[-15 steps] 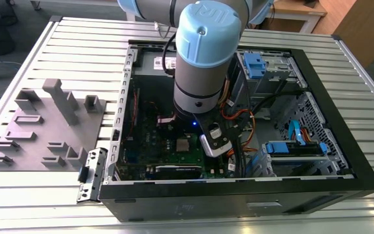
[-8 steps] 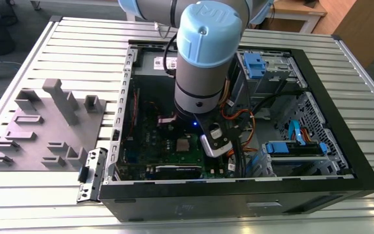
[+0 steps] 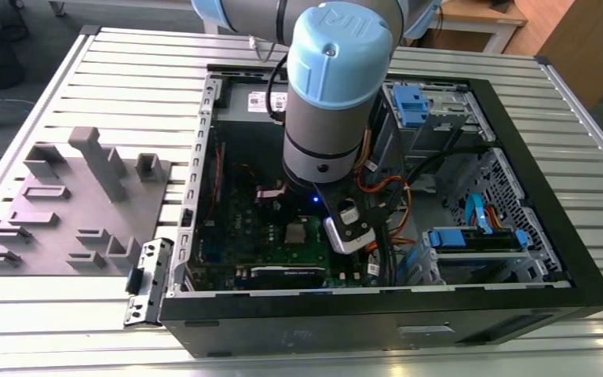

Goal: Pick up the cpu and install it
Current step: 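Place the cpu into insertion slot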

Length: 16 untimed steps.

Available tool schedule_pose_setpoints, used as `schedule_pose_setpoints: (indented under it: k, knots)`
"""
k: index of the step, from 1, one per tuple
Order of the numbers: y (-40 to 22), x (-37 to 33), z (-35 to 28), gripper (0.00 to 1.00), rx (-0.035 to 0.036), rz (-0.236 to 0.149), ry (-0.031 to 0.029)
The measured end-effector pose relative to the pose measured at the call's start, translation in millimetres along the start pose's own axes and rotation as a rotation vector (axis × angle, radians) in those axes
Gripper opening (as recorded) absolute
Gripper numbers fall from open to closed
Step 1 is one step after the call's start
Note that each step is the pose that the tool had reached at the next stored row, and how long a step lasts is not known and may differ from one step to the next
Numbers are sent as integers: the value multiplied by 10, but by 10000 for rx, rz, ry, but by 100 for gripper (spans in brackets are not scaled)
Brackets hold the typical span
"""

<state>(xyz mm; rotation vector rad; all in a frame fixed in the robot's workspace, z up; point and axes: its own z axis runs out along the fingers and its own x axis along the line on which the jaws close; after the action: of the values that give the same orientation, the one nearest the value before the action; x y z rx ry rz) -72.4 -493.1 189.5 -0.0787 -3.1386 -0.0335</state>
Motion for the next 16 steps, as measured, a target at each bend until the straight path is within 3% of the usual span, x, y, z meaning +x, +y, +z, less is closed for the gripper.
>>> schedule_pose_setpoints:
  k: [16]
  knots:
    - [1, 0, -35, 62, 1, 0, 1]
